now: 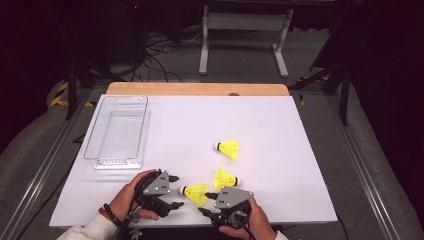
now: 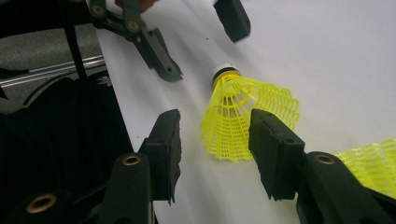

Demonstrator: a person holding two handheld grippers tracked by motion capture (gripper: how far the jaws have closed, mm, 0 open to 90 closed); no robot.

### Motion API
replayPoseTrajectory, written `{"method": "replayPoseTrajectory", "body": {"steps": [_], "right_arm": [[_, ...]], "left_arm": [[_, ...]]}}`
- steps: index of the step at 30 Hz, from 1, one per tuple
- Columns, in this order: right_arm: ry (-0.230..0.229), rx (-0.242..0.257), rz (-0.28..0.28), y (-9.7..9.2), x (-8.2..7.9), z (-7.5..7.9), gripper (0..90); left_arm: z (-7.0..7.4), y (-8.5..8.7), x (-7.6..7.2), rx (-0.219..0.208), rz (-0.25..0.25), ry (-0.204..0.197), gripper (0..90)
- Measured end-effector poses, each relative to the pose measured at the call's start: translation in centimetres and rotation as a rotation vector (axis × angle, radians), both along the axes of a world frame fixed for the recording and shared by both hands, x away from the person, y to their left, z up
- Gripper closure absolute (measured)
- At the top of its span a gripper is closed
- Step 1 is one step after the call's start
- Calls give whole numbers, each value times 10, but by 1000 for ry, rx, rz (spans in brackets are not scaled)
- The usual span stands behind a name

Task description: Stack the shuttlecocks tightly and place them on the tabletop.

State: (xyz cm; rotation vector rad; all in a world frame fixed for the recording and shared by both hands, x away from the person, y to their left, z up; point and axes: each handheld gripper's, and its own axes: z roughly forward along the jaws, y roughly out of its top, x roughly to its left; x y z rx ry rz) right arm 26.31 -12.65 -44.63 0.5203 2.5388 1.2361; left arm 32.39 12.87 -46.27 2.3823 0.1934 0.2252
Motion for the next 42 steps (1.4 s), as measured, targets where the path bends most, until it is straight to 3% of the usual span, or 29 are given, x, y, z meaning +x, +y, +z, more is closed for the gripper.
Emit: {"method": "replayPoseTrajectory", "body": {"steps": [5, 11, 14, 18, 19, 26, 28, 30, 34, 37, 39, 40, 42], "right_arm": [[-18, 19, -10, -10, -1, 6, 527], [-22, 33, -26, -16, 2, 9, 493], [-26, 36, -28, -18, 2, 11, 485], [-31, 39, -29, -21, 3, 13, 476], [-30, 39, -28, -21, 3, 13, 472], [-33, 46, -38, -25, 4, 15, 452], [-34, 46, -46, -26, 5, 16, 449], [-32, 48, -51, -27, 6, 16, 444], [-34, 47, -58, -29, 7, 17, 437], [-32, 45, -64, -30, 9, 17, 430], [-30, 44, -69, -31, 10, 17, 424], [-29, 44, -71, -32, 10, 17, 422], [-28, 45, -75, -32, 10, 18, 416]], "left_arm": [[-3, -19, 7, 78, -60, 18, 315], [-2, -28, 12, 116, -82, 10, 362], [0, -29, 13, 133, -116, 10, 457], [1, -27, 13, 152, -132, -23, 602], [2, -27, 13, 170, -141, -49, 620], [9, -21, 17, 229, -147, -103, 641], [11, -19, 21, 248, -133, -124, 641], [14, -17, 27, 233, -110, -121, 641], [16, -15, 35, 251, -61, -136, 641], [15, -13, 39, 247, -64, -106, 641], [12, -14, 40, 272, -66, -99, 640], [11, -15, 40, 273, -76, -76, 640], [9, -15, 41, 275, -72, -69, 637]]}}
